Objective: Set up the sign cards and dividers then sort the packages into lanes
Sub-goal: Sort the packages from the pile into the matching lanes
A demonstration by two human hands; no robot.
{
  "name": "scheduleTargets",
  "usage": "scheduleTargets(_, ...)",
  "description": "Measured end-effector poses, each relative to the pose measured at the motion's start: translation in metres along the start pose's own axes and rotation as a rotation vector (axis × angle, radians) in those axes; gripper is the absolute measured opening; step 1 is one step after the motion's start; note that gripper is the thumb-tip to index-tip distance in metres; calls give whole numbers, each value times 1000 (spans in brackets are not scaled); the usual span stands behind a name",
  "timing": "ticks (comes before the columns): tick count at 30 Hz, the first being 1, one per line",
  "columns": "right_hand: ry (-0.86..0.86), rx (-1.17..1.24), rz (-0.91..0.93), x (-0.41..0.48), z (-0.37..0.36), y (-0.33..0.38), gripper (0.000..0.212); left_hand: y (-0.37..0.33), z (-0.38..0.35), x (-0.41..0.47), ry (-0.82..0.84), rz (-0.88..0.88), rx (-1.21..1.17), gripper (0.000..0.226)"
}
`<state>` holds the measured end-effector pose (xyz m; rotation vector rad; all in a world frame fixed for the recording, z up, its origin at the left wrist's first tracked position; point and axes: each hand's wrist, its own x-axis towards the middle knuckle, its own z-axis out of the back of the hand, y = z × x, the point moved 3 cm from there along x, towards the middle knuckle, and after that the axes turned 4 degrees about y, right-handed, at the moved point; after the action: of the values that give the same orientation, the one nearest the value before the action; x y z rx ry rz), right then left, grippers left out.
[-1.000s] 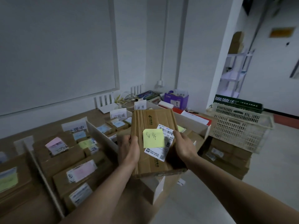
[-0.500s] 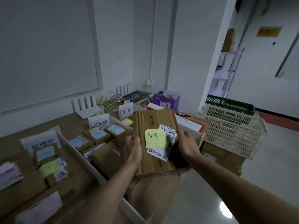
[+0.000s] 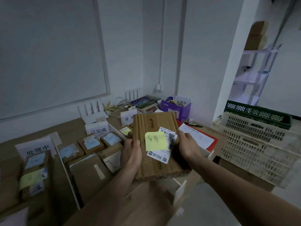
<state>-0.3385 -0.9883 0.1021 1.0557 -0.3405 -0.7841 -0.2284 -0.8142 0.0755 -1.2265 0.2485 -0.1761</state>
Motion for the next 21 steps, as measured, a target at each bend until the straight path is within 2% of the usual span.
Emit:
scheduleTargets(3, 57, -18, 21, 28, 21, -3, 60, -15, -24, 2, -56, 14, 10, 36)
scheduleTargets(8, 120, -22, 72, 69, 54, 0, 57, -37, -63, 16, -151, -5, 20, 55)
scheduleTargets(13, 145, 18, 97, 115, 67, 7, 55, -48, -86, 58, -191, -61, 197, 31)
scheduleTargets(17, 153, -9, 119, 155, 66, 14, 56, -59, -103, 89, -203, -108, 247, 38)
scheduleTargets(21, 168, -48, 135, 196, 57, 19, 51, -62, -115, 122, -206, -132, 273, 35)
